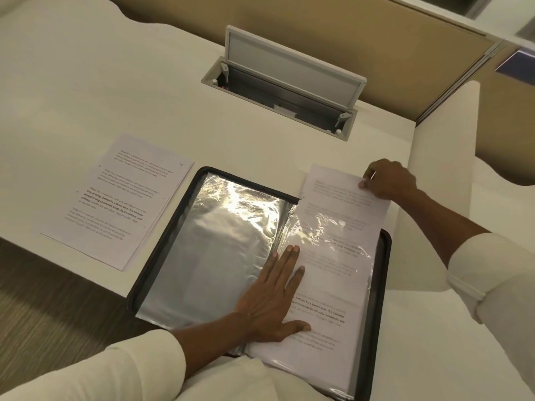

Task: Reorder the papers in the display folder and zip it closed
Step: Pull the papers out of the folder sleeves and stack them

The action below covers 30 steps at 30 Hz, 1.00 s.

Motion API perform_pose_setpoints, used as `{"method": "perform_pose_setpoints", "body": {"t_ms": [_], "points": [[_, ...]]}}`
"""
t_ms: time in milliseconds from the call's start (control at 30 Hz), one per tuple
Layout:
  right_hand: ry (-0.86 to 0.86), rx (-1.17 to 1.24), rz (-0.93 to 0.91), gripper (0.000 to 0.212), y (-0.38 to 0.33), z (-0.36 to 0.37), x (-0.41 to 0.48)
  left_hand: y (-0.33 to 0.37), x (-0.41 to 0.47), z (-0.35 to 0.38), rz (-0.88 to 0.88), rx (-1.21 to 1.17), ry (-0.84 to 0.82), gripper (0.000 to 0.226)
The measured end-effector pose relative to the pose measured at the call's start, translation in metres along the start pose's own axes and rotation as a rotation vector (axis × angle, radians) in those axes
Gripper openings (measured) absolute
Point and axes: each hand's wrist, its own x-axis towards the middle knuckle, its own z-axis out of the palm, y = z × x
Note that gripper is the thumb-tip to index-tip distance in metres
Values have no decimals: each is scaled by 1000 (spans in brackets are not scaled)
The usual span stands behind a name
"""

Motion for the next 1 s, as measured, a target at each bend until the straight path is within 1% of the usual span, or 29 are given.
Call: {"method": "perform_pose_setpoints", "body": {"t_ms": [100,200,300,400,467,533,633,700,767,833,900,1000], "points": [[199,99,39,21,1,-16,4,0,0,0,-3,15,-12,114],[350,191,68,16,-1,-37,5,0,0,0,-1,33,-27,113],[476,247,18,16,-4,-56,3,1,0,0,3,47,-38,113],[605,322,-108,17,-8,-73,-5,1,1,0,3,50,-52,113],[691,347,-233,17,-13,-84,-14,1,2,1,-4,59,-64,113],[754,359,-373,16,-19,-95,-24,0,3,-3,-13,17,-67,111],[794,347,-565,14,-31,-111,-42,-4,10,-16,-94,-177,-59,91],[788,333,-667,16,-40,-121,-56,-10,17,-29,-202,-298,32,79],[778,319,-743,19,-51,-128,-69,-20,24,-44,-313,-390,181,74],[771,310,-817,22,-61,-135,-81,-36,33,-63,-393,-461,337,77],[745,291,-892,26,-72,-142,-91,-54,43,-86,-450,-571,466,85],[707,263,-955,28,-94,-151,-105,-77,53,-125,-533,-720,579,94]]}}
